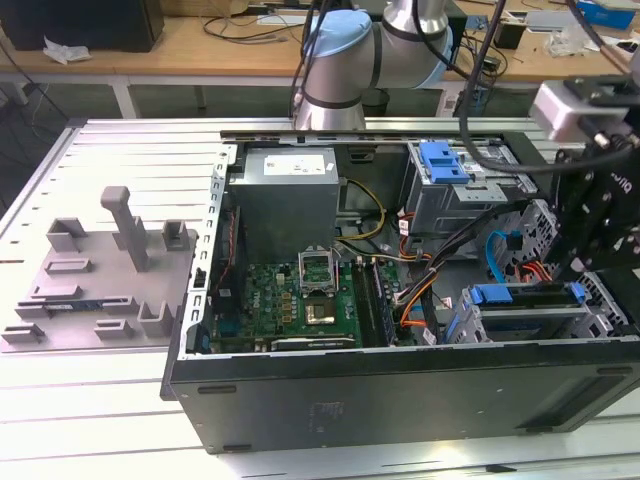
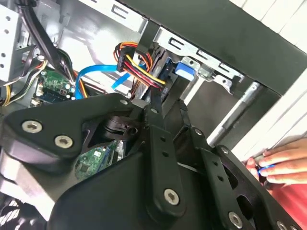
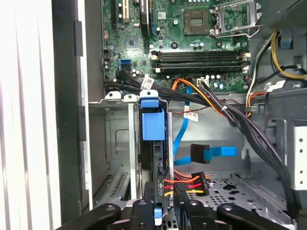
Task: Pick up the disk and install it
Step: 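Insert the first disk wire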
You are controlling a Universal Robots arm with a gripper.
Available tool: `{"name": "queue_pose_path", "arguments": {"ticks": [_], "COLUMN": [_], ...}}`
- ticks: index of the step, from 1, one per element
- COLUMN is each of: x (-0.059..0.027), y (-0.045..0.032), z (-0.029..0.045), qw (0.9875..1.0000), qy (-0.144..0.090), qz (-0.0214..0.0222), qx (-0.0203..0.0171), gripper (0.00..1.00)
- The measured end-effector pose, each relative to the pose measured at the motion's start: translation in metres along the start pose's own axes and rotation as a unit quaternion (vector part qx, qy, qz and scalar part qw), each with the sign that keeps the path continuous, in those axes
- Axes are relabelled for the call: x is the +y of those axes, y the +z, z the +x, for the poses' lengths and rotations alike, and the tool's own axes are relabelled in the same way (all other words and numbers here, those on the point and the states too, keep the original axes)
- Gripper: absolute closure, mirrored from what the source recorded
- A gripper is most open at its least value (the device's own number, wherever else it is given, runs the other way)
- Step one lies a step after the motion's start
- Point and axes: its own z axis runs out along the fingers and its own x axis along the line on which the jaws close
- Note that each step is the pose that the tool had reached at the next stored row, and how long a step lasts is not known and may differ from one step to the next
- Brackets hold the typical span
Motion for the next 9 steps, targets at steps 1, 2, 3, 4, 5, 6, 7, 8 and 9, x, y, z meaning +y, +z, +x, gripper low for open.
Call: {"name": "queue_pose_path", "arguments": {"ticks": [1, 2, 3, 4, 5, 6, 7, 8, 9], "x": [0.0, -0.0001, 0.0, -0.0001, -0.0001, -0.0001, -0.0001, -0.0001, -0.0001], "y": [-0.003, -0.0064, -0.0089, -0.0128, -0.0154, -0.0192, -0.0204, -0.021, -0.021], "z": [0.0, 0.0001, 0.0001, 0.0002, 0.0003, 0.0004, 0.0004, 0.0004, 0.0004], "qw": [1.0, 1.0, 1.0, 1.0, 1.0, 1.0, 1.0, 1.0, 1.0], "qy": [0.0, 0.0, 0.0, 0.0, 0.0, 0.0, 0.0, 0.0, 0.0], "qz": [0.0, 0.0, 0.0, 0.0001, 0.0001, 0.0001, 0.0001, 0.0001, 0.0001], "qx": [0.0001, 0.0001, 0.0002, 0.0002, 0.0002, 0.0002, 0.0003, 0.0002, 0.0001], "gripper": [0.7, 0.7, 0.7, 0.7, 0.7, 0.7, 0.7, 0.7, 0.7]}}
